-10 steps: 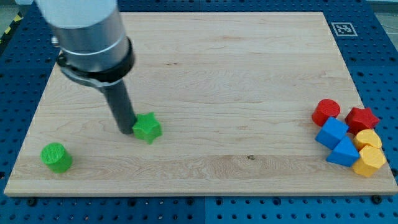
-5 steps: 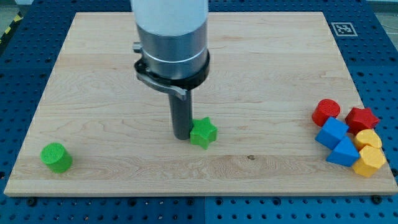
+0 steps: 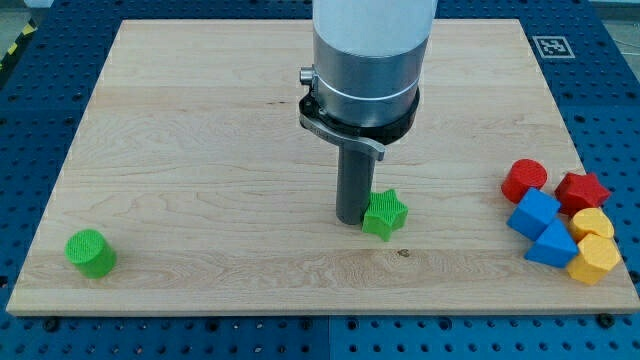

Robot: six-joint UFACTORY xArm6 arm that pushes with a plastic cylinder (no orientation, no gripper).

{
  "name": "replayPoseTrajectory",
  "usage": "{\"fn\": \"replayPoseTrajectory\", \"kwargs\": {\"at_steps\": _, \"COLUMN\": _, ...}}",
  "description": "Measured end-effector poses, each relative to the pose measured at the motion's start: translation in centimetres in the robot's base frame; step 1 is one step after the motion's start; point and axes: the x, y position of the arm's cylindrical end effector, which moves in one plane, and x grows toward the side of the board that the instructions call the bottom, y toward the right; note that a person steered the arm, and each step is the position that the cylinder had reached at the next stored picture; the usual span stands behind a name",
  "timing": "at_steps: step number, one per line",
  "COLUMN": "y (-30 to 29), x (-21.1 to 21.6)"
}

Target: Move the green star into blue cube

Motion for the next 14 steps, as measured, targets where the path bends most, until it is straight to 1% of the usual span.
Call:
{"fn": "replayPoseTrajectory", "kwargs": {"at_steps": 2, "y": 2.5, "x": 0.0}}
{"fn": "replayPoseTrajectory", "kwargs": {"at_steps": 3, "y": 2.8, "x": -0.5}}
{"fn": "replayPoseTrajectory", "kwargs": {"at_steps": 4, "y": 3.2, "x": -3.2}}
{"fn": "replayPoseTrajectory", "kwargs": {"at_steps": 5, "y": 5.1, "x": -2.5}}
{"fn": "replayPoseTrajectory", "kwargs": {"at_steps": 6, "y": 5.6, "x": -1.5}}
{"fn": "replayPoseTrajectory", "kwargs": {"at_steps": 7, "y": 6.9, "x": -1.4}}
{"fn": "replayPoseTrajectory", "kwargs": {"at_steps": 8, "y": 6.3, "x": -1.4}}
{"fn": "replayPoseTrajectory", "kwargs": {"at_steps": 9, "y": 3.0, "x": -1.1}}
{"fn": "replayPoseTrajectory", "kwargs": {"at_steps": 10, "y": 3.7, "x": 1.6}}
{"fn": "replayPoseTrajectory", "kwargs": {"at_steps": 11, "y": 6.3, "x": 2.3}}
{"fn": "replayPoseTrajectory", "kwargs": {"at_steps": 14, "y": 11.1, "x": 3.5}}
